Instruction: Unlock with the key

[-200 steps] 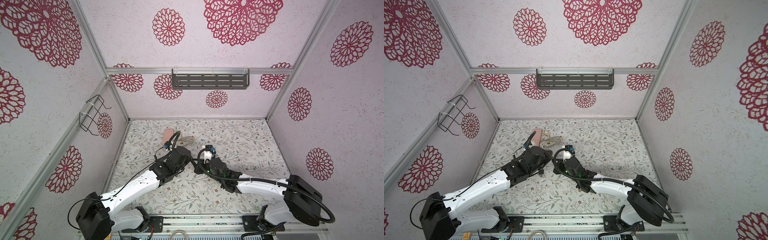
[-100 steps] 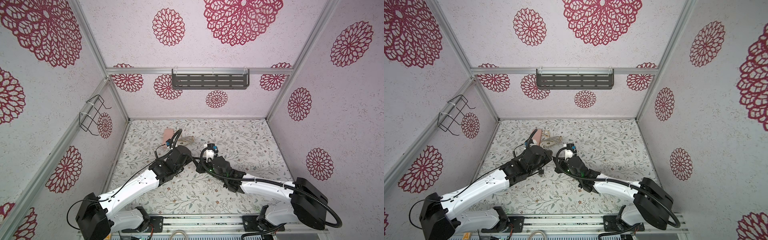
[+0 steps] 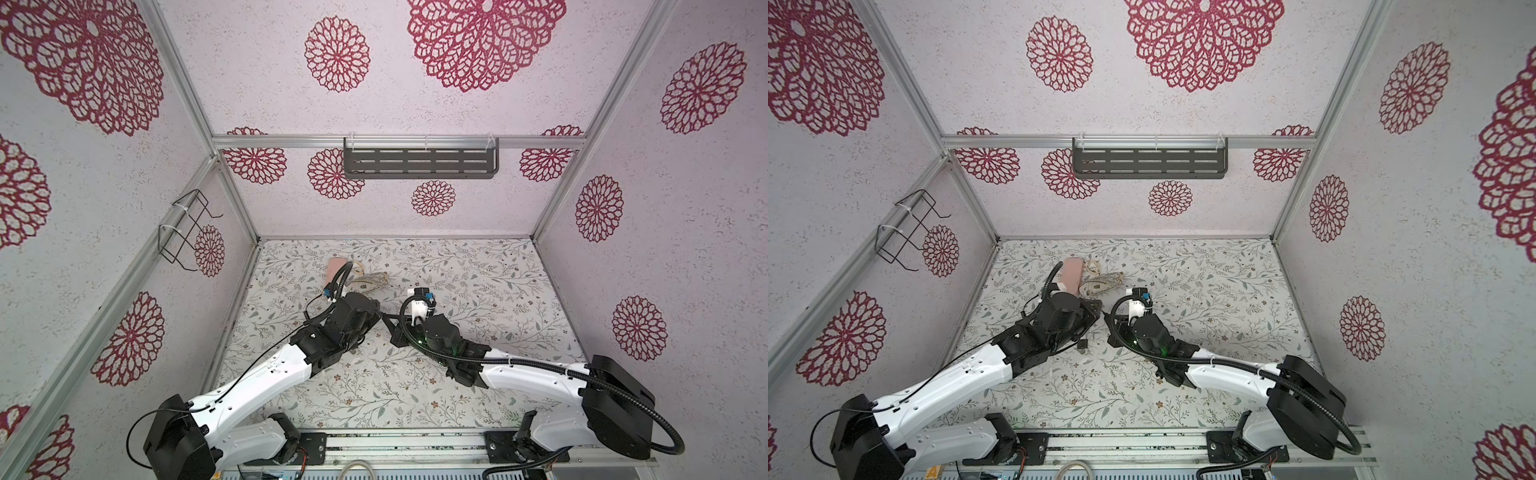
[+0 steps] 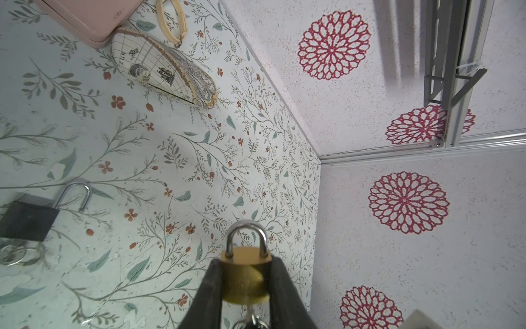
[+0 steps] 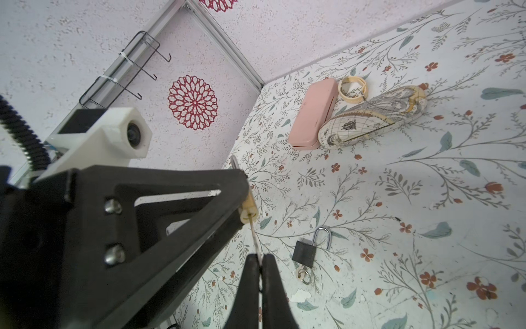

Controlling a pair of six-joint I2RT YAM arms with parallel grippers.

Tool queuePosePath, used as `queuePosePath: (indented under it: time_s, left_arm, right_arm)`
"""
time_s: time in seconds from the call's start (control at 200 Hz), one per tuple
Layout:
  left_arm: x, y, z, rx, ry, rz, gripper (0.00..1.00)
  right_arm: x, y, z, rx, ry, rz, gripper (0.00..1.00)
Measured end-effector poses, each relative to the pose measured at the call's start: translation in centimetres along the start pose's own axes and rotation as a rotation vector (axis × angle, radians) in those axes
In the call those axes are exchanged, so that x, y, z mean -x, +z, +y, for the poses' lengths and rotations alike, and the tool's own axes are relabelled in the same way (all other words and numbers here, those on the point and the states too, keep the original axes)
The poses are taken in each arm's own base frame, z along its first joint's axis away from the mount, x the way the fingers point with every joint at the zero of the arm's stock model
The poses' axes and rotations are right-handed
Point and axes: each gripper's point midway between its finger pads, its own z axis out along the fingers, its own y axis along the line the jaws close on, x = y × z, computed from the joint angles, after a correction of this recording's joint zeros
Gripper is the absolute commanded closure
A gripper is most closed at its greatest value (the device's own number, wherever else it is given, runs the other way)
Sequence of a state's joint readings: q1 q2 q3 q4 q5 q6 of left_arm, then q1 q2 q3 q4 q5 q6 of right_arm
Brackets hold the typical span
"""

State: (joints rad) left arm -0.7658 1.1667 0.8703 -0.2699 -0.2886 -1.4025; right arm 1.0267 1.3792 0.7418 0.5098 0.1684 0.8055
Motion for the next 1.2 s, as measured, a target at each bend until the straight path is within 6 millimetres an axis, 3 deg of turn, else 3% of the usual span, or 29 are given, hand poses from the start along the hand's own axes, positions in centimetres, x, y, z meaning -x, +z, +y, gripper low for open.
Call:
queuePosePath:
  time_s: [0.235, 0.615, 1.201]
  left_arm:
    - [0.6, -0.2, 0.7, 0.001, -0.047, -0.001, 1.0]
    - [0.2, 0.1, 1.3, -0.003, -0.106, 0.006, 1.0]
    - [0.5, -0.1, 1.4, -0.025, -0.159, 0.0, 1.0]
  right_arm:
    - [-0.7, -0.1, -1.2, -0.053, -0.012, 0.024, 1.0]
    - [0.0, 0.1, 1.2, 0.022, -0.026, 0.01, 1.0]
    - [-0.3, 0.5, 1.2, 0.018, -0.031, 0.017, 1.0]
